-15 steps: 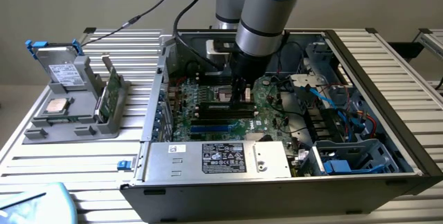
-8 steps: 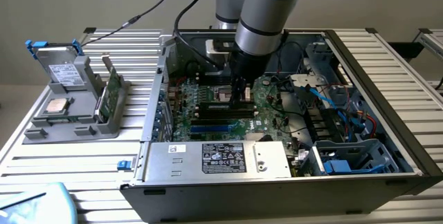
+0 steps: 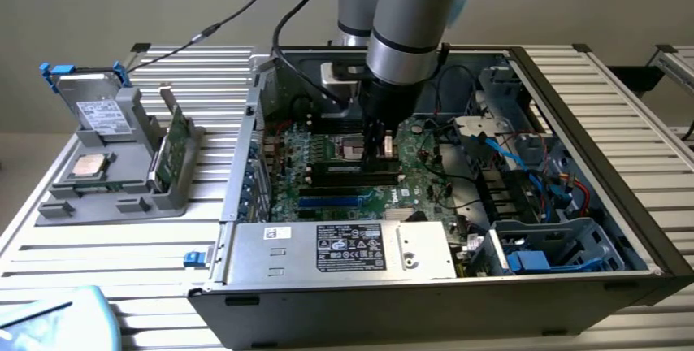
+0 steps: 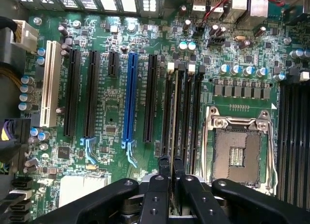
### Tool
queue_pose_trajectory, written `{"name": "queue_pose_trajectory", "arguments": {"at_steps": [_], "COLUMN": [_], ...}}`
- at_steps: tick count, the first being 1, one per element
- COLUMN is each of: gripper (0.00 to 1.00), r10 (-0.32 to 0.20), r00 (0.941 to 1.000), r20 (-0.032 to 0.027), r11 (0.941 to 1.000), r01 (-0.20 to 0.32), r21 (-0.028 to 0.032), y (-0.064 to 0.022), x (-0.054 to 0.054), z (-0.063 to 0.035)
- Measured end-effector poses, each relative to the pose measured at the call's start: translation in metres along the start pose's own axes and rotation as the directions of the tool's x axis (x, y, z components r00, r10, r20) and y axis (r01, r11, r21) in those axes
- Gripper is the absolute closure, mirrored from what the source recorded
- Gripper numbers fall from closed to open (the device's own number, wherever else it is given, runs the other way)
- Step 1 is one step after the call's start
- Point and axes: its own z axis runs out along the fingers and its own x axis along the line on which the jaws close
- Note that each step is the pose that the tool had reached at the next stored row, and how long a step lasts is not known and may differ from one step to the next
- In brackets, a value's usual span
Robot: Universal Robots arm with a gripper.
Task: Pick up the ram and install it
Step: 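Insert the ram into the slot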
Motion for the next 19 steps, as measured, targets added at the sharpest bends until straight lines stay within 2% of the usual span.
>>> {"name": "queue_pose_trajectory", "arguments": {"at_steps": [14, 19], "gripper": [0.86, 0.86], "r10": [0.001, 0.002], "r00": [0.9999, 0.9998], "r20": [-0.0101, -0.0176], "r11": [1.0000, 1.0000], "r01": [-0.001, -0.002], "r21": [-0.0006, -0.0019], "y": [0.0020, 0.0020], "x": [-0.0018, -0.0017], "z": [0.0049, 0.0075]}}
